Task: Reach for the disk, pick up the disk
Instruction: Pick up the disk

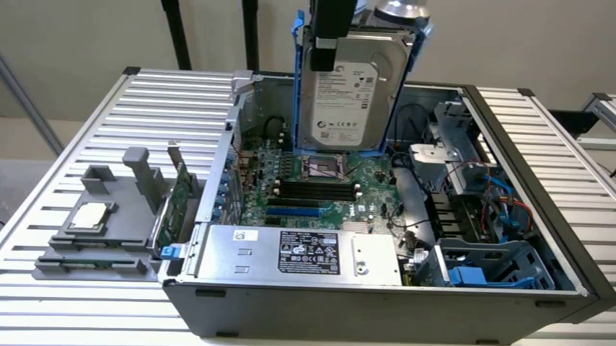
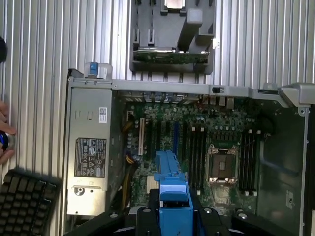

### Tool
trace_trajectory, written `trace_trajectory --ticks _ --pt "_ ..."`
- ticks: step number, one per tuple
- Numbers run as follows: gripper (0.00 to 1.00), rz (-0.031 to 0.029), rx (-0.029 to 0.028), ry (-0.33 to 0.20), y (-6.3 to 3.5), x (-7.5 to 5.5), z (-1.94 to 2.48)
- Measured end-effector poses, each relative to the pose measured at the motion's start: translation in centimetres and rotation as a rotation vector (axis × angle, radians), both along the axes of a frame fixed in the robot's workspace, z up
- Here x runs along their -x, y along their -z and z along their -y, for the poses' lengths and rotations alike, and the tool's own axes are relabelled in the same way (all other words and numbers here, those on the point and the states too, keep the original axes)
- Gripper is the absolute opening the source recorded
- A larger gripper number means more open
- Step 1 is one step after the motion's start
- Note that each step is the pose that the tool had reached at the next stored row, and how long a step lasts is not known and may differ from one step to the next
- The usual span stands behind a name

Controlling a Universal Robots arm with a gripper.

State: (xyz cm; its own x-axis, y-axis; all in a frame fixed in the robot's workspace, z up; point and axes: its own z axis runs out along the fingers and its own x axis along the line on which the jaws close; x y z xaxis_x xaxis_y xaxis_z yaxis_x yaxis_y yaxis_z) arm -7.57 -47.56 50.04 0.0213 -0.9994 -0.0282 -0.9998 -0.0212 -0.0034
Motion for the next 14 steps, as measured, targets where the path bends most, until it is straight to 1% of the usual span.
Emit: trace_trajectory --ticks 14 --pt "0.33 0.0 0.0 0.0 0.33 -5.2 2.72"
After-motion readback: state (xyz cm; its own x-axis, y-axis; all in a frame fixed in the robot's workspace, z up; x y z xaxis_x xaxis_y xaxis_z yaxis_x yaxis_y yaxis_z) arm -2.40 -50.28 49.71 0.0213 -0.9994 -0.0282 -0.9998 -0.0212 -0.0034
